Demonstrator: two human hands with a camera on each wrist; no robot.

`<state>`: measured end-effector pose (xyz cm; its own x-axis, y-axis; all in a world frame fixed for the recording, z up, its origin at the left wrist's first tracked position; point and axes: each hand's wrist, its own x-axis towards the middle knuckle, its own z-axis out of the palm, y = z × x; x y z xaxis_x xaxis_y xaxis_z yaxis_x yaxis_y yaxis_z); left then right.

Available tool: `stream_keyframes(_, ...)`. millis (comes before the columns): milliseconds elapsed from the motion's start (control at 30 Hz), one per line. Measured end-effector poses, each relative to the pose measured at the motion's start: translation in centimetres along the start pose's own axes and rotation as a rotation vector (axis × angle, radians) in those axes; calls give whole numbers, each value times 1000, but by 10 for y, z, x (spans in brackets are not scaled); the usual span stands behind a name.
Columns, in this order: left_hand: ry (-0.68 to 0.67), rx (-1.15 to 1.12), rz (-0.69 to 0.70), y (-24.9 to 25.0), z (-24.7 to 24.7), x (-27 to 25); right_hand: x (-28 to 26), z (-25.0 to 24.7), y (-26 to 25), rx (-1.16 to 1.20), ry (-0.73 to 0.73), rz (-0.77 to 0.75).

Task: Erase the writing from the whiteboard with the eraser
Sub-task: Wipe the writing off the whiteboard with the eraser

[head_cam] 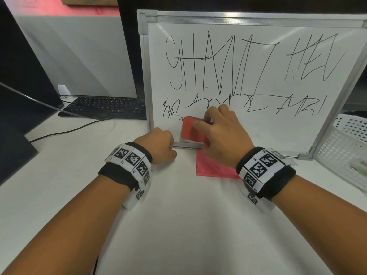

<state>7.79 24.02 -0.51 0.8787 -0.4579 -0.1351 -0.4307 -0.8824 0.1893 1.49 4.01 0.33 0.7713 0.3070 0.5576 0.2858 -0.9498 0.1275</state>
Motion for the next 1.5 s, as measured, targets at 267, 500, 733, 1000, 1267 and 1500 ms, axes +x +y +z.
stream_keyframes(267, 34, 12, -22, -2, -1, 0, 3, 5, -6, -39, -45, -81)
stream_keyframes(500, 49, 33, -53, -5, -2, 1, 5, 4, -7, -39, -58, -88)
stream_keyframes(733, 62, 45, -86, -7, -1, 2, 9, 7, -7, -11, -26, -88)
stream_keyframes(1000, 63, 35, -98, -9, -1, 3, 10, 8, -10, 4, 0, -63)
stream_keyframes(1267, 55, 20, -99, -8, -1, 2, 17, 4, -14, 70, -48, -18)
stream_keyframes(1500, 35, 21, -115, -11, -2, 1, 18, 7, -19, 215, -109, 30)
